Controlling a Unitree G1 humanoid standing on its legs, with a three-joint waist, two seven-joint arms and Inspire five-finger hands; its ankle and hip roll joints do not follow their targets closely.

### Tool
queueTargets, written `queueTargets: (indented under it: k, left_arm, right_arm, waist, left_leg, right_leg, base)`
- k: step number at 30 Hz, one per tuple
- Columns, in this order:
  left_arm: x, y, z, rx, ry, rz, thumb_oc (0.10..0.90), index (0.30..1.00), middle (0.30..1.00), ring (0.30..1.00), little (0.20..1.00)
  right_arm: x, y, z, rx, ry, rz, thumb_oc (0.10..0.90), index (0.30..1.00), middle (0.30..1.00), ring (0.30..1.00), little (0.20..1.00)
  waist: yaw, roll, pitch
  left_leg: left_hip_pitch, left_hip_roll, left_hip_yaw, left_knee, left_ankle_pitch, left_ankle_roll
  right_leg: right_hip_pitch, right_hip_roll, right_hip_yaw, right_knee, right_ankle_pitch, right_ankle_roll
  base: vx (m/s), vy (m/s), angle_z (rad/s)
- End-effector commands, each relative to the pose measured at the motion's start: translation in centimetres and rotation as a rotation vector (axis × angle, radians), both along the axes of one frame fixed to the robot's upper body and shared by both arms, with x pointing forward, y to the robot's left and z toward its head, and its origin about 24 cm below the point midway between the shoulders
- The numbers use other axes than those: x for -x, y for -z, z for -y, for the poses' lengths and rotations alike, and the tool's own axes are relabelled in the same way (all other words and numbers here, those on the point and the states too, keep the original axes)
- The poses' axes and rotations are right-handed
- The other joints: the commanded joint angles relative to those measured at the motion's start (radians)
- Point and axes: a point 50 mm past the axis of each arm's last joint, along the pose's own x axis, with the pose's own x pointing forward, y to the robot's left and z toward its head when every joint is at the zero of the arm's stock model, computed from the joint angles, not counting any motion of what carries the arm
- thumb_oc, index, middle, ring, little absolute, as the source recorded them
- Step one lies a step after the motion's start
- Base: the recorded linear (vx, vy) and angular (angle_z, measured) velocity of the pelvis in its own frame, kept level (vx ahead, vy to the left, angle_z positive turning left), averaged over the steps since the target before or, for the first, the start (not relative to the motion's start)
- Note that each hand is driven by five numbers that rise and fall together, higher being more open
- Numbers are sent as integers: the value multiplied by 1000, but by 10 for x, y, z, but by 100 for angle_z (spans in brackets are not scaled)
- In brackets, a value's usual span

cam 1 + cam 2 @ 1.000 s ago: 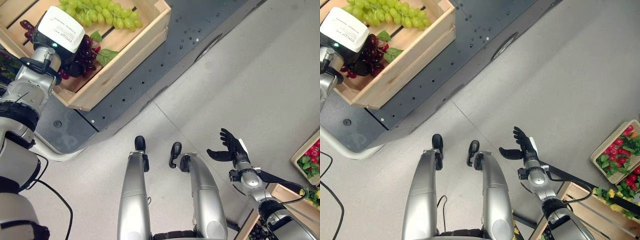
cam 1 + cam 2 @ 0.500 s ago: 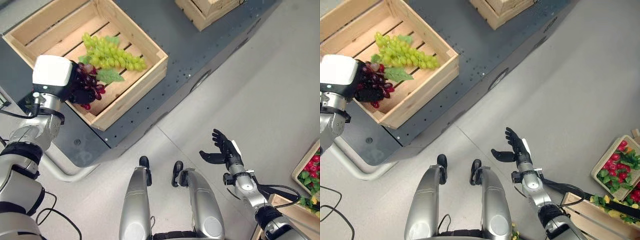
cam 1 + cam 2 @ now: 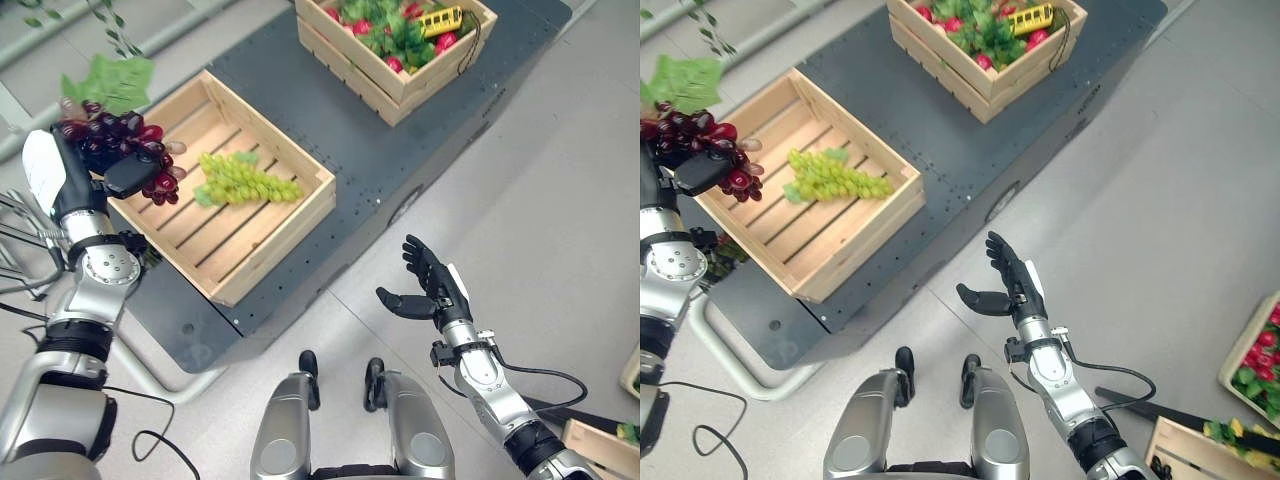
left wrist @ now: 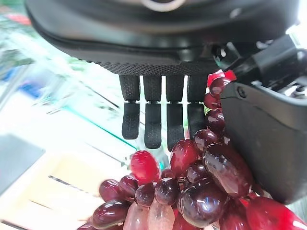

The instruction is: Pick up the fruits from the basket on one side to the basket on the other side

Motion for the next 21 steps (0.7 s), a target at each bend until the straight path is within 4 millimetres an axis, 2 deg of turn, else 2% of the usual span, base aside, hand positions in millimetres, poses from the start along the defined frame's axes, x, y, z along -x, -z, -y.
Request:
queueTargets:
  k: [1, 3, 9, 12, 15, 20, 21]
  left_arm:
    - [0, -24, 17, 189, 182, 276, 400, 300, 300, 300, 300]
    - [-2, -21, 22, 231, 222, 278, 400, 300, 300, 300, 300]
    - [-15, -14, 57, 464, 499, 275, 400, 300, 300, 300, 300]
    - [-22, -14, 73, 479, 606, 235, 400, 300, 300, 300, 300]
    - [-29, -18, 93, 425, 726, 180, 400, 300, 300, 300, 300]
    - [-34, -26, 109, 367, 842, 145, 400, 300, 300, 300, 300]
    - [-37, -30, 118, 333, 888, 126, 400, 300, 300, 300, 300]
  right_arm:
    - [1, -25, -20, -39, -139, 150, 800, 900, 900, 900, 900]
    - [0, -27, -25, -54, -155, 148, 800, 900, 900, 900, 900]
    - [-1, -40, -48, -132, -335, 102, 800, 900, 900, 900, 900]
    - [-5, -54, -56, -84, -401, 142, 800, 900, 900, 900, 900]
    - [-19, -79, -63, -95, -441, 171, 800, 900, 900, 900, 900]
    - [-29, -94, -69, -128, -473, 156, 800, 900, 900, 900, 900]
    - [-34, -99, -71, -148, -493, 143, 800, 900, 900, 900, 900]
  waist:
    - [-3, 48, -224]
    - [-1, 50, -236]
    - [4, 58, -307]
    - [8, 57, -328]
    - [17, 56, -348]
    - [26, 57, -367]
    - [30, 56, -376]
  left_leg:
    - [163, -60, -58, -154, -43, 11]
    - [178, -60, -64, -174, -36, 8]
    - [246, -62, -98, -300, 15, -9]
    - [263, -62, -107, -335, 30, -15]
    - [278, -61, -115, -362, 41, -20]
    - [290, -55, -122, -403, 60, -26]
    - [291, -54, -133, -421, 70, -30]
  right_leg:
    - [138, -20, 3, -190, 80, 12]
    - [156, -16, 0, -212, 84, 10]
    - [244, 6, 0, -349, 131, 8]
    - [268, 12, -2, -399, 153, 10]
    - [293, 18, -5, -441, 170, 9]
    - [311, 27, -15, -474, 179, 6]
    - [320, 31, -21, -493, 186, 6]
  base:
    - [114, -124, 9]
    - [60, -89, 15]
    - [4, -113, 6]
    - [-27, -117, 4]
    - [-9, -117, 1]
    - [-31, -100, 1]
    - [-47, -113, 4]
